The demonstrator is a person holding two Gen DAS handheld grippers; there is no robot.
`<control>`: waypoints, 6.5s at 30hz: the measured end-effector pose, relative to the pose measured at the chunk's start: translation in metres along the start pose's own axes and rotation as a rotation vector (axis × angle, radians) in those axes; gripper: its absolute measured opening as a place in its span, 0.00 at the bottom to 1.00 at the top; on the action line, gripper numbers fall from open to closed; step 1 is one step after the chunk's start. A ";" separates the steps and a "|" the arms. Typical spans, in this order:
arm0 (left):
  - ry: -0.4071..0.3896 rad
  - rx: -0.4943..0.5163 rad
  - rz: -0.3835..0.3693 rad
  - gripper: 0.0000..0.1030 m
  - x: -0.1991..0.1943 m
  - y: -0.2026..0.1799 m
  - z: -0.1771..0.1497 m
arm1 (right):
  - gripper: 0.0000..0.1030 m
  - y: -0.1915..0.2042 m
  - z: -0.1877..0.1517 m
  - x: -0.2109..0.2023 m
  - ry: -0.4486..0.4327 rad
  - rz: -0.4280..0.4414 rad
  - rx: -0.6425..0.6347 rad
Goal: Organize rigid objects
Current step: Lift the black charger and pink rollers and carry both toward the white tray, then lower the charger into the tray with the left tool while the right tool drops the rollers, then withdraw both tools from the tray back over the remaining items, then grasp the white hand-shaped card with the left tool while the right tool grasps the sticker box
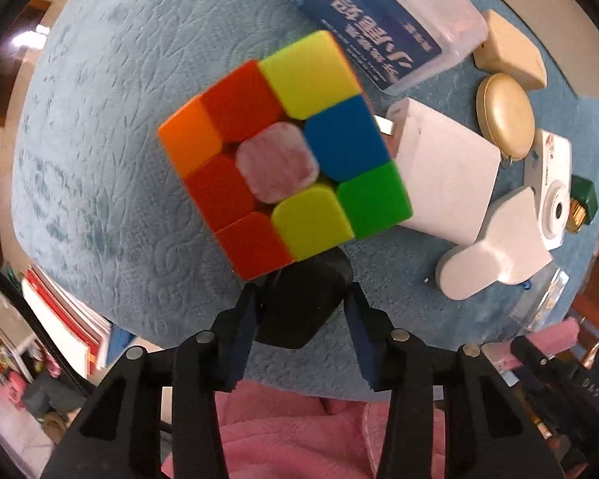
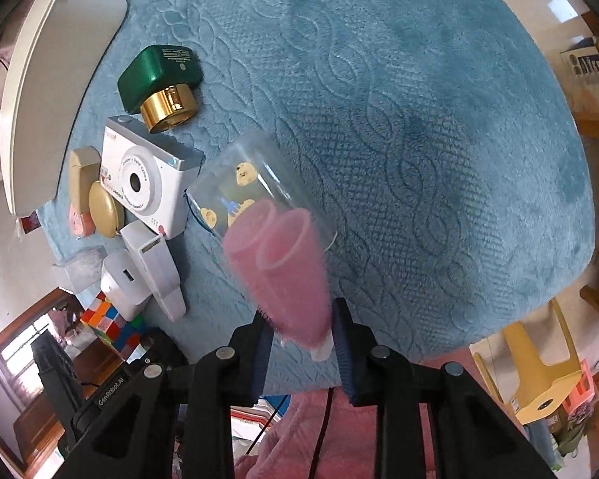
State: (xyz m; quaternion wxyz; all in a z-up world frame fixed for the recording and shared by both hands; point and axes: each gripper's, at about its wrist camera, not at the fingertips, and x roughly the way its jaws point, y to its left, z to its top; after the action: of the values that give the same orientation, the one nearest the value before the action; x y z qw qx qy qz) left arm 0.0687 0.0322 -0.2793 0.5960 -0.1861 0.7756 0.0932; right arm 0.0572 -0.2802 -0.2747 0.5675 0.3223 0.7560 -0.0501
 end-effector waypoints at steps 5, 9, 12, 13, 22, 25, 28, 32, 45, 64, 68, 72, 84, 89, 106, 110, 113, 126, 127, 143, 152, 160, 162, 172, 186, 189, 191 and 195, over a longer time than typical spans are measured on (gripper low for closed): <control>0.003 -0.035 -0.033 0.45 0.002 0.026 -0.007 | 0.27 0.002 -0.005 0.000 -0.007 0.014 -0.016; -0.042 -0.048 -0.051 0.45 -0.011 0.048 -0.024 | 0.27 0.006 -0.010 -0.005 -0.014 0.023 -0.033; -0.064 -0.044 -0.075 0.45 -0.016 0.062 -0.034 | 0.27 0.008 -0.016 -0.010 -0.024 0.036 -0.038; -0.071 -0.040 -0.080 0.45 -0.018 0.067 -0.037 | 0.27 0.010 -0.019 -0.013 -0.031 0.038 -0.041; -0.162 0.052 -0.115 0.45 -0.072 0.125 -0.053 | 0.27 0.056 -0.064 -0.029 -0.139 0.063 -0.127; -0.213 0.092 -0.099 0.45 -0.099 0.140 -0.057 | 0.27 0.075 -0.083 -0.033 -0.206 0.083 -0.161; -0.260 0.138 -0.092 0.45 -0.135 0.136 -0.054 | 0.27 0.095 -0.102 -0.039 -0.279 0.103 -0.191; -0.329 0.172 -0.095 0.45 -0.174 0.103 -0.050 | 0.27 0.114 -0.120 -0.056 -0.385 0.127 -0.237; -0.584 0.331 -0.175 0.45 -0.287 0.077 -0.026 | 0.27 0.177 -0.143 -0.120 -0.664 0.250 -0.397; -0.828 0.436 -0.239 0.45 -0.325 -0.052 0.049 | 0.28 0.246 -0.025 -0.177 -0.802 0.263 -0.603; -0.819 0.431 -0.267 0.45 -0.306 -0.075 0.074 | 0.28 0.250 0.011 -0.166 -0.780 0.264 -0.617; -0.803 0.414 -0.274 0.45 -0.286 -0.091 0.095 | 0.28 0.256 0.046 -0.149 -0.731 0.264 -0.637; -0.735 0.353 -0.187 0.46 -0.241 -0.107 0.142 | 0.31 0.261 0.109 -0.105 -0.573 0.237 -0.601; -0.736 0.307 -0.206 0.59 -0.243 -0.101 0.149 | 0.56 0.258 0.115 -0.106 -0.584 0.219 -0.571; -0.871 0.300 -0.219 0.76 -0.294 -0.067 0.114 | 0.73 0.251 0.059 -0.148 -0.761 0.236 -0.573; -0.934 0.329 -0.192 0.76 -0.306 -0.054 0.089 | 0.75 0.248 0.028 -0.158 -0.828 0.246 -0.594; -0.954 0.349 -0.181 0.78 -0.310 -0.041 0.070 | 0.75 0.245 0.002 -0.160 -0.882 0.226 -0.599; -0.971 0.415 -0.159 0.82 -0.302 0.026 -0.020 | 0.77 0.198 -0.113 -0.140 -0.971 0.170 -0.559; -0.974 0.418 -0.157 0.82 -0.300 0.030 -0.026 | 0.79 0.194 -0.120 -0.138 -0.980 0.163 -0.556; -0.855 0.453 -0.172 0.82 -0.252 0.058 -0.097 | 0.79 0.119 -0.204 -0.123 -1.119 0.068 -0.620; -0.758 0.418 -0.156 0.82 -0.224 0.042 -0.115 | 0.79 0.086 -0.207 -0.115 -1.154 -0.046 -0.772; -0.648 0.309 -0.201 0.82 -0.196 0.010 -0.115 | 0.79 0.062 -0.183 -0.112 -1.070 -0.121 -0.941; -0.622 0.265 -0.210 0.82 -0.188 0.004 -0.113 | 0.79 0.057 -0.176 -0.108 -1.038 -0.137 -0.993; -0.462 0.100 -0.257 0.82 -0.143 -0.029 -0.102 | 0.79 0.044 -0.130 -0.093 -0.808 -0.123 -1.174; -0.243 -0.150 -0.331 0.82 -0.085 -0.057 -0.075 | 0.79 0.049 -0.082 -0.059 -0.489 -0.199 -1.441; -0.218 -0.208 -0.322 0.82 -0.074 -0.057 -0.066 | 0.79 0.048 -0.068 -0.052 -0.430 -0.207 -1.443; -0.185 -0.245 -0.318 0.82 -0.065 -0.058 -0.059 | 0.79 0.047 -0.060 -0.046 -0.391 -0.223 -1.441; -0.117 -0.304 -0.332 0.82 -0.049 -0.058 -0.046 | 0.79 0.046 -0.044 -0.038 -0.321 -0.242 -1.440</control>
State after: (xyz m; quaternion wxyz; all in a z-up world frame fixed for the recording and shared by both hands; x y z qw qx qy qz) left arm 0.0620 -0.0291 -0.2159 0.6122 -0.3929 0.6755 0.1204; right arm 0.0514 -0.2409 -0.2126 0.7321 -0.2256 0.5399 0.3489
